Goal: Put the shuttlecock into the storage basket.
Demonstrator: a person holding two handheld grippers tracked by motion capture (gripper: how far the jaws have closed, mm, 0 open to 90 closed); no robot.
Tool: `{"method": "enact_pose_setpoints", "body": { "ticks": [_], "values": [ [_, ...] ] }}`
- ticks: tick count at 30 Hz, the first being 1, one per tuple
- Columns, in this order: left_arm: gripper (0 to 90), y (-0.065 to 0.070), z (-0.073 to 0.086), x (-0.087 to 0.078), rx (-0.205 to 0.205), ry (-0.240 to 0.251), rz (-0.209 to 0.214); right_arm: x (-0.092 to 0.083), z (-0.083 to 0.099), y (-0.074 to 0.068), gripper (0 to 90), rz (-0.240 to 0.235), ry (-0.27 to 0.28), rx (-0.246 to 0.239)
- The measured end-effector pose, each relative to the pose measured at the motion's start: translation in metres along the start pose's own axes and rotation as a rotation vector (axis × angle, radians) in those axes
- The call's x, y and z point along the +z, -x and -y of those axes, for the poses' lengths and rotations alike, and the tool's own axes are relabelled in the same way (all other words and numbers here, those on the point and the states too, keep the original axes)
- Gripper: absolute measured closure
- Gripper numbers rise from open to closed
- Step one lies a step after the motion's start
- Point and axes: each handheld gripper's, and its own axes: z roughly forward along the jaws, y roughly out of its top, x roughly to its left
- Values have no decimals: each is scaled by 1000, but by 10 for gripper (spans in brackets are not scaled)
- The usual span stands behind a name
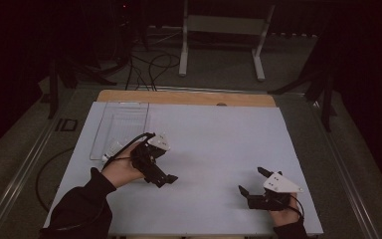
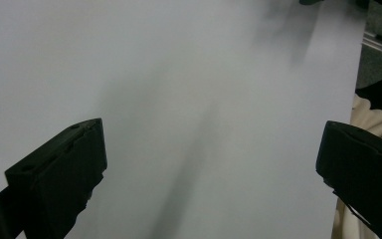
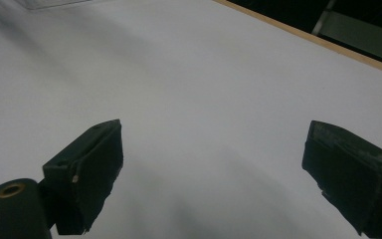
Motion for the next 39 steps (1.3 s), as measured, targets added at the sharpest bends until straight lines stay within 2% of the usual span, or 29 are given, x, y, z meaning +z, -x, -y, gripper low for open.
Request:
{"method": "enact_pose_setpoints", "body": {
  "ticks": [3, 18, 20, 36, 39],
  "values": [
    [5, 2, 1, 5, 14, -8, 9, 0, 0, 0, 91, -2, 0, 0],
    [5, 8, 19, 24, 15, -15, 36, 0, 0, 0, 90, -3, 1, 1],
    [5, 10, 22, 27, 0, -11, 36, 0, 0, 0, 91, 0, 3, 1],
    [5, 14, 53, 38, -17, -11, 53, 0, 0, 0, 91, -2, -1, -1],
    [5, 15, 59, 38, -28, 2, 55, 0, 0, 0, 91, -2, -1, 0]
  ]
}}
